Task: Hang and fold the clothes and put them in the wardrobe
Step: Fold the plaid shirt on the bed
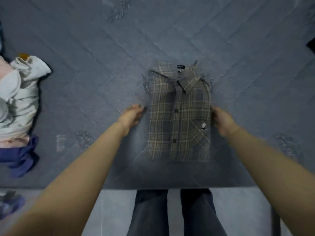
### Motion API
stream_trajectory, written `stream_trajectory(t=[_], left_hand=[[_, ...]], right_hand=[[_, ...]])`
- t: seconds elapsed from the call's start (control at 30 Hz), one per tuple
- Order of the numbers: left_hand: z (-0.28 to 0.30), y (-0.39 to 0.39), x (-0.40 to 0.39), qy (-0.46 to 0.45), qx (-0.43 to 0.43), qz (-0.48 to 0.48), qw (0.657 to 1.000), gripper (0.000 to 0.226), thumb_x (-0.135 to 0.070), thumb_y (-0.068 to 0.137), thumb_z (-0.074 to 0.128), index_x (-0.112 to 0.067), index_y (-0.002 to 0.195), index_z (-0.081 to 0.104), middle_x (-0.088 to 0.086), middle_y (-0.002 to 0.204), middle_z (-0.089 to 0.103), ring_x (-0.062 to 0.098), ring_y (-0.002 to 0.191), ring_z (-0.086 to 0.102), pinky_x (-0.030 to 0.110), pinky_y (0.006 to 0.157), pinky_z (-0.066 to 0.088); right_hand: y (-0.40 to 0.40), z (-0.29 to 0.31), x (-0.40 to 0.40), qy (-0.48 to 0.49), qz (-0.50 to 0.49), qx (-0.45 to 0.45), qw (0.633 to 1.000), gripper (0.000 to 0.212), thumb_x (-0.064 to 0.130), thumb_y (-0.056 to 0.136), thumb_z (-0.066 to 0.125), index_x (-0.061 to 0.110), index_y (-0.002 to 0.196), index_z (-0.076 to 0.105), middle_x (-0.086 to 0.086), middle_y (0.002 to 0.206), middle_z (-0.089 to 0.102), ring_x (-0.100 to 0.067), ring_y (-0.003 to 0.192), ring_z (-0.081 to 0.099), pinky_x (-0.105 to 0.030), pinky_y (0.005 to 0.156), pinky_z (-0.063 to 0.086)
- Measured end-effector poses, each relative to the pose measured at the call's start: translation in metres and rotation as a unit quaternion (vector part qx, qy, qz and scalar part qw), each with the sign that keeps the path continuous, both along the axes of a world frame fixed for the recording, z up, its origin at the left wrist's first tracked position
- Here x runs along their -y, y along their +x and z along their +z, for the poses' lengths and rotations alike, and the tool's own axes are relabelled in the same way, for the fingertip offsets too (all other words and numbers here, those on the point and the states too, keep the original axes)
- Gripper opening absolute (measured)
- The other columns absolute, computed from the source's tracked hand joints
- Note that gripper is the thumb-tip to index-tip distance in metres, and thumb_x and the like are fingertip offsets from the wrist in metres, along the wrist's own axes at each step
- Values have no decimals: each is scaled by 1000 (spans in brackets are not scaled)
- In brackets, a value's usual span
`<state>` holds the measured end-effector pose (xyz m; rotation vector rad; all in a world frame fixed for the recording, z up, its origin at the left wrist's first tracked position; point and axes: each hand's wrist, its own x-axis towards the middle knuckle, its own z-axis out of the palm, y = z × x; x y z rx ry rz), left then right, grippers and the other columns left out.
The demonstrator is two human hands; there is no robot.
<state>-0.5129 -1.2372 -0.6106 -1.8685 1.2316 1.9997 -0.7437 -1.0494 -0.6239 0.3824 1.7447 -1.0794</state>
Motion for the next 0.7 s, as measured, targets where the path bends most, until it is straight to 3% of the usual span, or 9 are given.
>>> stream_trajectory(t=[0.07, 0.17, 0.33, 0.43, 0.47, 0.53, 0.7], left_hand=[[-19, 24, -38, -1, 33, -37, 999, 26, -31, 96, 57, -23, 120, 51, -6, 100, 57, 8, 89, 51, 26, 75, 38], [-28, 50, -91, 28, 35, -55, 997, 19, -32, 94, 61, -24, 109, 53, -6, 98, 59, 7, 86, 53, 25, 71, 41], [-34, 66, -137, 56, -51, 64, 995, 19, -22, 93, 63, -21, 109, 54, 2, 116, 64, 15, 110, 62, 35, 87, 55], [-34, 60, -142, -1, -60, 98, 993, 12, -19, 92, 64, -17, 102, 57, -2, 105, 67, 10, 99, 66, 29, 74, 59], [-34, 60, -144, -32, -56, 97, 993, 7, -17, 92, 64, -15, 94, 58, -5, 94, 67, 6, 88, 67, 27, 70, 59], [-33, 66, -149, -76, -40, 93, 992, 21, -13, 90, 67, -12, 75, 52, -10, 70, 62, 2, 69, 64, 27, 66, 60], [-34, 94, -172, -50, 7, 101, 994, 30, -8, 89, 67, -9, 67, 47, 10, 78, 57, 13, 72, 63, 17, 66, 56]], right_hand=[[18, -16, -27, 20, 11, -48, 999, 13, 16, 98, 54, 9, 93, 64, -1, 83, 64, -8, 63, 63, -13, 53, 49], [46, -30, -70, 47, 113, -131, 984, 13, 10, 93, 63, 1, 102, 62, -7, 90, 61, -17, 86, 55, -24, 76, 46], [80, -34, -115, 17, 100, -116, 988, 16, 13, 90, 67, 12, 98, 53, -5, 84, 49, -8, 73, 47, -15, 70, 42], [84, -30, -120, 4, 110, -118, 987, 23, 15, 91, 66, 16, 76, 49, 1, 71, 45, -6, 65, 42, -13, 61, 38], [84, -28, -122, 3, 110, -119, 987, 28, 15, 91, 66, 17, 71, 46, 2, 68, 43, -5, 63, 39, -14, 59, 36], [83, -25, -129, -4, 101, -110, 989, 34, 14, 92, 65, 16, 65, 43, 0, 65, 41, -5, 61, 38, -17, 59, 34], [89, -23, -150, 21, 119, -86, 989, 29, 17, 89, 69, 11, 69, 50, -4, 69, 49, -11, 66, 43, -12, 56, 39]])
